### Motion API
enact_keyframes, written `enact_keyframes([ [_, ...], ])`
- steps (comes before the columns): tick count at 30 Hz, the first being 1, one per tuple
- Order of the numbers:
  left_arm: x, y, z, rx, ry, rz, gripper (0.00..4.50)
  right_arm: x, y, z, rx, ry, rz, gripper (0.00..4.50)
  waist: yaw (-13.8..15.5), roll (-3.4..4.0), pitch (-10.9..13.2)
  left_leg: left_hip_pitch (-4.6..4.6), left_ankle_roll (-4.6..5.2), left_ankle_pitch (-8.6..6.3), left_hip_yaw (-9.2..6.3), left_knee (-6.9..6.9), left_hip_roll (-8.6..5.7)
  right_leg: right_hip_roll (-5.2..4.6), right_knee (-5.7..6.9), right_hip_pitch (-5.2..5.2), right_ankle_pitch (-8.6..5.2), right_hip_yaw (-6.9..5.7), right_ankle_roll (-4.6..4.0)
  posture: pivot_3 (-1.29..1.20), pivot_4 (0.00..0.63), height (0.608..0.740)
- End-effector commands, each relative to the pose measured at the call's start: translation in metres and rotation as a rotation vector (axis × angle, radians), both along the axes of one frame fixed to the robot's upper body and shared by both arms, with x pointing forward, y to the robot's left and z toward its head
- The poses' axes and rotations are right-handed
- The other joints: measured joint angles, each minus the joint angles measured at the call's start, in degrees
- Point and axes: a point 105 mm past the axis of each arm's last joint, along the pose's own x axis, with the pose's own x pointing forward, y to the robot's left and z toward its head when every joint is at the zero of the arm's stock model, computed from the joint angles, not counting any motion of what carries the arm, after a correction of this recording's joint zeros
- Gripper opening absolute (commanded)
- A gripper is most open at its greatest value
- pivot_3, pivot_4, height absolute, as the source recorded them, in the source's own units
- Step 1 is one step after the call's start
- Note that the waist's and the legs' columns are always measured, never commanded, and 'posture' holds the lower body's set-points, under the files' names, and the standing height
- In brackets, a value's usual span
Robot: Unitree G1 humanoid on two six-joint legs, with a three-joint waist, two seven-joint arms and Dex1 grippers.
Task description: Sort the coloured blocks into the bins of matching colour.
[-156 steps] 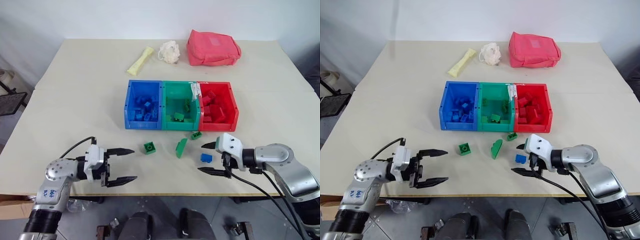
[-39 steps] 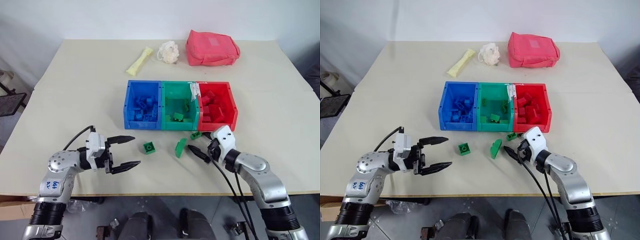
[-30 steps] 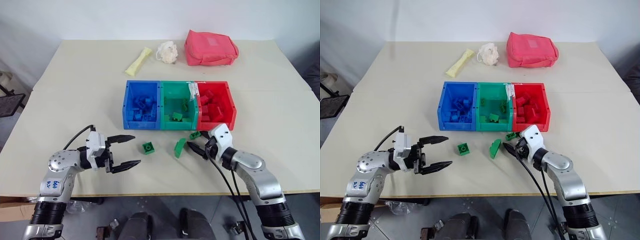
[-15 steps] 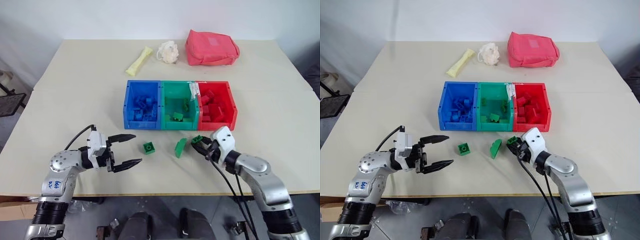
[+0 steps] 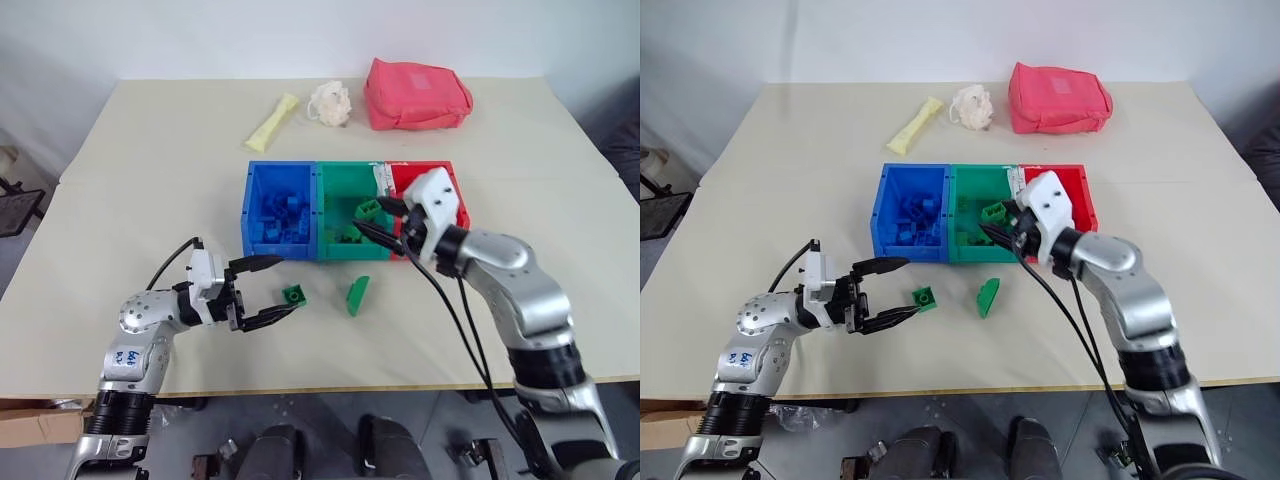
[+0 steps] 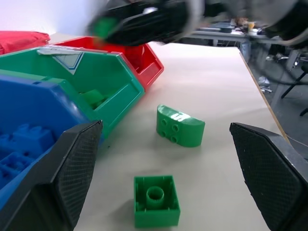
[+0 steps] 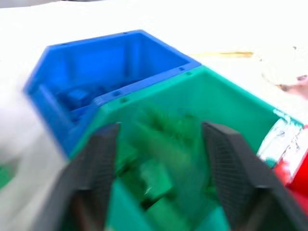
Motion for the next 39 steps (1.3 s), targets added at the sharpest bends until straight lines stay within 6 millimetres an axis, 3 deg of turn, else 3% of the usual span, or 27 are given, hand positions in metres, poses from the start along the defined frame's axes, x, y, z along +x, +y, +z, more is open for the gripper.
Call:
enact_keyframes([
  [1, 0.000, -0.003, 0.007, -0.010, -0.043, -0.008, 4.50, -0.001, 0.004, 0.009, -0.014, -0.056, 0.041, 4.19, -0.03, 0.00, 0.00, -0.01, 0.00, 0.00, -0.02, -0.01, -0.02, 0.00, 0.00, 0.00, 0.00, 0.00, 0.00, 0.00, 0.150, 0.740],
  [2, 0.000, -0.003, 0.007, -0.011, -0.044, -0.008, 4.50, -0.001, 0.004, 0.010, -0.019, -0.059, 0.050, 4.48, -0.06, 0.00, 0.00, -0.01, 0.00, 0.00, -0.02, -0.03, -0.02, -0.01, 0.00, 0.00, 0.00, 0.00, 0.00, 0.00, 0.150, 0.740],
  [8, -0.001, -0.003, 0.006, -0.013, -0.041, -0.010, 4.50, -0.017, -0.005, 0.008, -0.053, -0.049, 0.114, 4.48, 0.00, 0.00, 0.00, 0.00, 0.00, 0.00, 0.03, 0.03, 0.03, 0.02, -0.01, 0.02, 0.00, 0.00, 0.00, 0.00, 0.150, 0.740],
  [16, -0.006, 0.008, -0.006, 0.045, -0.002, -0.050, 4.50, -0.070, -0.051, -0.023, -0.194, 0.091, 0.245, 4.48, 0.44, -0.01, 0.01, -0.02, 0.01, 0.00, 0.07, 0.05, 0.01, -0.01, -0.20, 0.11, 0.02, 0.00, 0.03, 0.00, 0.150, 0.740],
  [19, -0.006, 0.015, -0.007, 0.062, 0.004, -0.062, 4.50, -0.087, -0.079, -0.038, -0.270, 0.190, 0.227, 4.48, 0.71, -0.01, 0.01, -0.01, 0.00, 0.00, 0.12, 0.06, 0.10, 0.00, -0.25, 0.12, 0.01, 0.01, 0.03, 0.00, 0.150, 0.740],
  [22, -0.006, 0.020, -0.008, 0.080, 0.007, -0.079, 4.50, -0.099, -0.098, -0.049, -0.329, 0.246, 0.210, 4.48, 1.27, -0.02, 0.01, 0.00, 0.00, 0.00, 0.14, 0.07, 0.11, -0.02, -0.29, 0.14, 0.01, 0.03, 0.03, 0.00, 0.150, 0.740],
  [25, -0.006, 0.024, -0.008, 0.090, 0.009, -0.086, 4.50, -0.103, -0.104, -0.050, -0.340, 0.258, 0.199, 4.48, 1.22, -0.01, 0.01, 0.01, 0.00, 0.00, 0.17, 0.08, 0.13, -0.05, -0.33, 0.15, 0.02, 0.07, 0.03, 0.00, 0.150, 0.740],
  [28, -0.006, 0.028, -0.008, 0.098, 0.009, -0.090, 4.50, -0.101, -0.099, -0.049, -0.337, 0.251, 0.212, 4.48, 1.28, -0.01, 0.01, 0.01, -0.01, -0.01, 0.16, 0.09, 0.17, -0.10, -0.33, 0.15, 0.01, 0.12, 0.03, 0.00, 0.150, 0.740],
  [35, -0.011, 0.027, -0.009, 0.100, 0.006, -0.083, 4.50, -0.082, -0.054, -0.051, -0.294, 0.197, 0.292, 4.48, 1.15, -0.01, 0.01, 0.00, -0.07, -0.04, 0.10, 0.12, 0.23, -0.12, -0.34, 0.12, 0.01, 0.15, 0.02, 0.00, 0.150, 0.740],
  [39, -0.023, 0.030, -0.014, 0.089, 0.010, -0.048, 4.50, -0.060, -0.024, -0.066, -0.322, 0.187, 0.334, 4.48, 1.11, -0.12, -0.05, -0.11, -0.05, -0.03, -0.08, 0.14, 0.10, -0.09, -0.30, 0.12, 0.01, 0.13, 0.02, 0.00, 0.150, 0.740],
])
